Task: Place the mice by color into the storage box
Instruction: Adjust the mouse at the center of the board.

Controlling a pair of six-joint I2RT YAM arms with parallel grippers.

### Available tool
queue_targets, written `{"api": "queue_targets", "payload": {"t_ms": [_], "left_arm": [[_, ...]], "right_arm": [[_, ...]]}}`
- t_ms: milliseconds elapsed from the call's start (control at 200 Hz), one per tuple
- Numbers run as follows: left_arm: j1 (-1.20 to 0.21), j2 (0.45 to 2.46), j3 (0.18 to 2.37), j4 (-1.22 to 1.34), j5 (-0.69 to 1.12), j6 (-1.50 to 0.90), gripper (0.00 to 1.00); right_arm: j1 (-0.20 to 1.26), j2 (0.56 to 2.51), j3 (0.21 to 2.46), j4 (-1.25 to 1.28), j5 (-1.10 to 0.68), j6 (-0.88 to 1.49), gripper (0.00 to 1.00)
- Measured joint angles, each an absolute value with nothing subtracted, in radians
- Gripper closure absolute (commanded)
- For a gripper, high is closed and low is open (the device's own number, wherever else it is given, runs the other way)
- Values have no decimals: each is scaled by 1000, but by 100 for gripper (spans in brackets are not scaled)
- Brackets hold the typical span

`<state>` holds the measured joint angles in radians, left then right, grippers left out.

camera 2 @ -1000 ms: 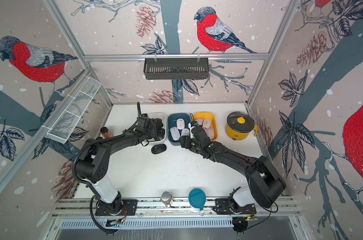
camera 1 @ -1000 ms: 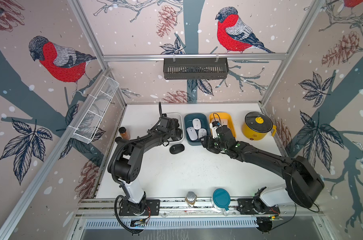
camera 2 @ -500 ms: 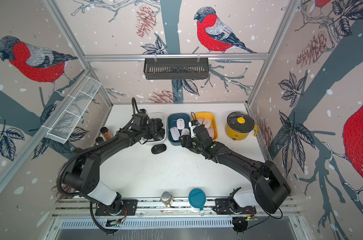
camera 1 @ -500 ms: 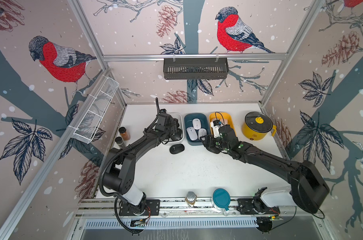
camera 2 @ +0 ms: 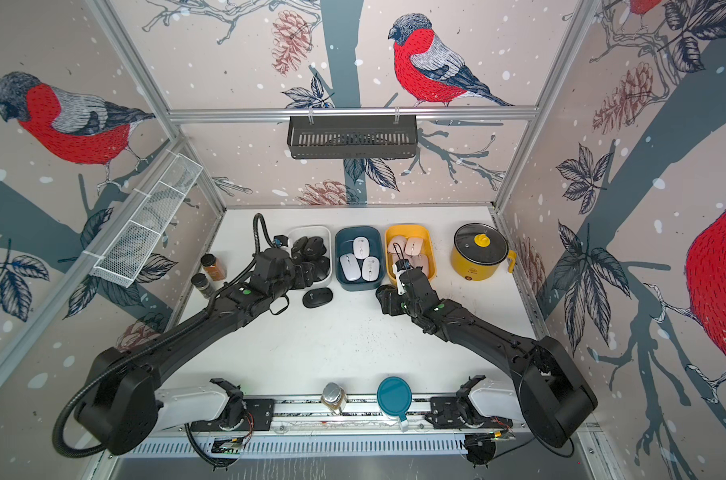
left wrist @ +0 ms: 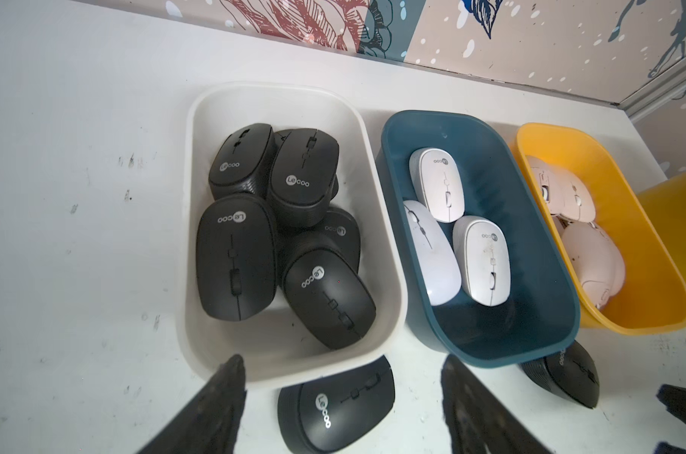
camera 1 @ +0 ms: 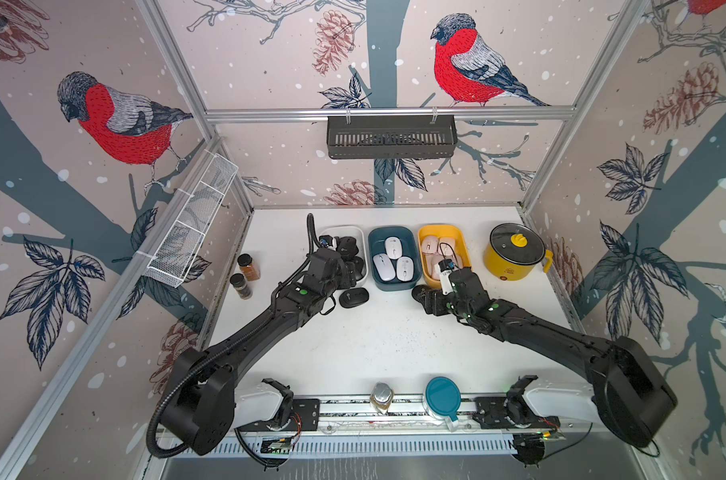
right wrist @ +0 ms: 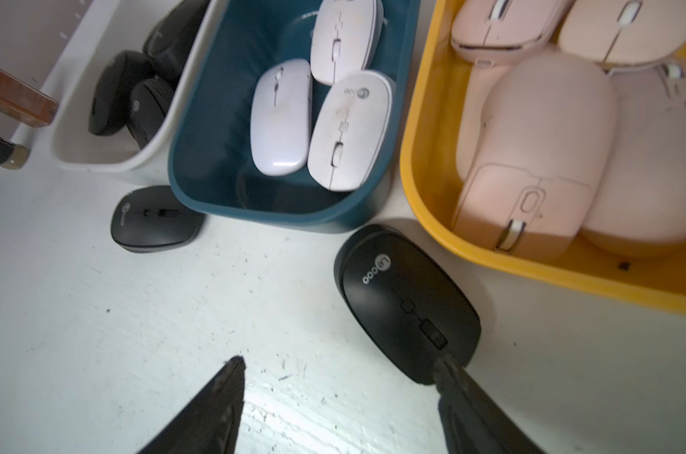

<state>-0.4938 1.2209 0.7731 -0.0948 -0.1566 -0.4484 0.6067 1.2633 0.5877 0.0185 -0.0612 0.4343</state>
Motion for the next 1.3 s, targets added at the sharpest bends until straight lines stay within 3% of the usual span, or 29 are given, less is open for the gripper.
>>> {"api": "queue_targets", "payload": {"t_ms": [220,1301], "left_arm": [[-494,1143,707,-99,-139,-472,22],[-494,1153,695,-121,-134,-482,21]], "right_arm": [[574,1297,538,88,-55,402,21],[575,1531,561,309,-50,255,22]]}}
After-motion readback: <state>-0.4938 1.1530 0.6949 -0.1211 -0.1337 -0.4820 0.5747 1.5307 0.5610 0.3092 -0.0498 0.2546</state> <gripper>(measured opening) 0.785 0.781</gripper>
